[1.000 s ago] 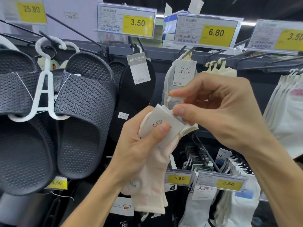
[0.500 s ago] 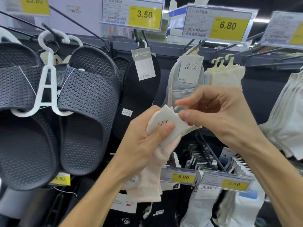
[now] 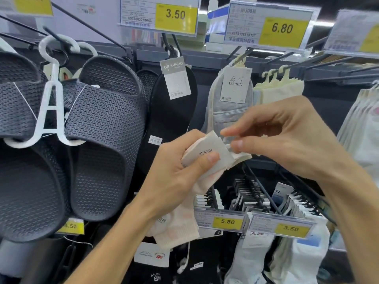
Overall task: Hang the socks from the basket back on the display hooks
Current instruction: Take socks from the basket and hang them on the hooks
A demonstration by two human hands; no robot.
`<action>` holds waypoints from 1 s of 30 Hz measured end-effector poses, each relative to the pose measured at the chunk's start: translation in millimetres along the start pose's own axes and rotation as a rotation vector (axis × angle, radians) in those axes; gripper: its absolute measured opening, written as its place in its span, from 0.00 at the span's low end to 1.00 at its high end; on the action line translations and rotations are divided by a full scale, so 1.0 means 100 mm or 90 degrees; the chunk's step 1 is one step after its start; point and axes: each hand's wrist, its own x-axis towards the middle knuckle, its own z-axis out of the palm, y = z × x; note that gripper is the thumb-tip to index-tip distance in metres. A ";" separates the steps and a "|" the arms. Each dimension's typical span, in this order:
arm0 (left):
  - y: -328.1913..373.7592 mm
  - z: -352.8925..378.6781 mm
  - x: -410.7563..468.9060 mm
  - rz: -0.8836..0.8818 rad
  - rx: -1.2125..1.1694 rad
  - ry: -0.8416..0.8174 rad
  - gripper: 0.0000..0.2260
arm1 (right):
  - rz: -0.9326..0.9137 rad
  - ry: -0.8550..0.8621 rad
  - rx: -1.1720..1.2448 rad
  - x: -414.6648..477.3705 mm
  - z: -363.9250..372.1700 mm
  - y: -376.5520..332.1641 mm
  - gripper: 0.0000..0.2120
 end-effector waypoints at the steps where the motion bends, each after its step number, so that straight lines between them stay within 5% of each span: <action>1: 0.00 -0.01 0.00 -0.003 0.007 -0.013 0.03 | 0.004 -0.012 -0.008 0.00 -0.01 0.00 0.13; 6: -0.02 -0.05 0.01 -0.001 0.064 -0.054 0.04 | 0.011 -0.060 -0.044 0.02 -0.02 0.02 0.12; 18: -0.01 -0.06 0.02 0.035 0.007 0.021 0.02 | -0.089 -0.005 -0.122 0.05 0.07 0.10 0.02; 30: 0.02 0.03 0.01 0.018 -0.102 0.101 0.04 | -0.152 0.045 -0.113 0.03 0.16 0.12 0.03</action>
